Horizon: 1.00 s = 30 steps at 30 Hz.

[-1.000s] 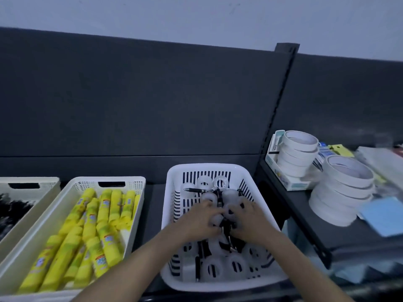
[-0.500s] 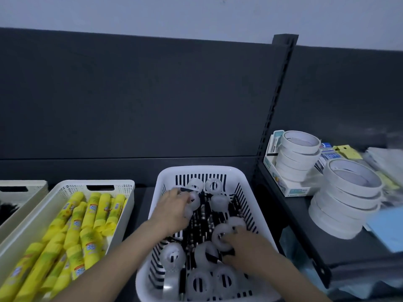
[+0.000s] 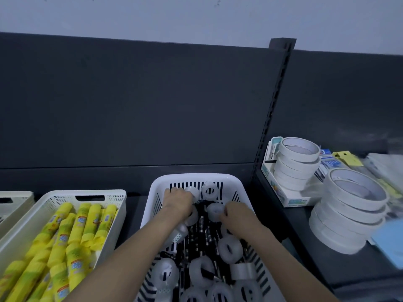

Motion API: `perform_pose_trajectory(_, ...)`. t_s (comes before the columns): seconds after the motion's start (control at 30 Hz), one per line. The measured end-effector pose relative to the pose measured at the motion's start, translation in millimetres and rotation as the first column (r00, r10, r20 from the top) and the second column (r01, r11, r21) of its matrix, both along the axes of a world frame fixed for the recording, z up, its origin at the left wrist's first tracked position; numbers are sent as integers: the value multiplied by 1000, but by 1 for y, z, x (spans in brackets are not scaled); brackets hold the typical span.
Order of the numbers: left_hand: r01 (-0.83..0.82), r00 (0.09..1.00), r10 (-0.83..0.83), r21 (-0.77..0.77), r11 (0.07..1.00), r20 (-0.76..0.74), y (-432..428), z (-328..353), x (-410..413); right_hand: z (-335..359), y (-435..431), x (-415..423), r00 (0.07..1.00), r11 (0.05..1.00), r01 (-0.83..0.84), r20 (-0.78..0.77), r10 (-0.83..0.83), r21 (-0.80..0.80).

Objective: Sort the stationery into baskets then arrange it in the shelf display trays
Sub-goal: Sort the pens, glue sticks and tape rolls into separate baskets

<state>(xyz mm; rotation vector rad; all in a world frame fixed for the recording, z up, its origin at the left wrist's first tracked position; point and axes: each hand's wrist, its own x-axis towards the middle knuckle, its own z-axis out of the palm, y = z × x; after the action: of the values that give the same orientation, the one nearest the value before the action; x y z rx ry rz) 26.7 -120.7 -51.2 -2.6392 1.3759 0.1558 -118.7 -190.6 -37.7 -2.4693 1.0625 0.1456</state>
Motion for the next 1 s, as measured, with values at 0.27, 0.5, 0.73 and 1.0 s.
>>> perform_pose_trajectory(0.27, -15, 1000, 15, -128, 992, -2, 32, 29, 5, -26, -6, 23, 989, 989, 16, -146, 6, 150)
perform_pose_trajectory(0.5, -87, 994, 65, -261, 961, -92, 53, 41, -17, -7, -4, 13, 987, 953, 7, -158, 43, 302)
perform_pose_trajectory(0.73, -23, 936, -22, -124, 992, -350, 49, -1, -52, -22, 7, 16, 995, 985, -27, -92, 43, 169)
perform_pose_trajectory(1.0, -103, 904, 3, -212, 972, -427, 22, -24, -48, -9, -1, 1, 976, 899, 59, 162, -143, 433)
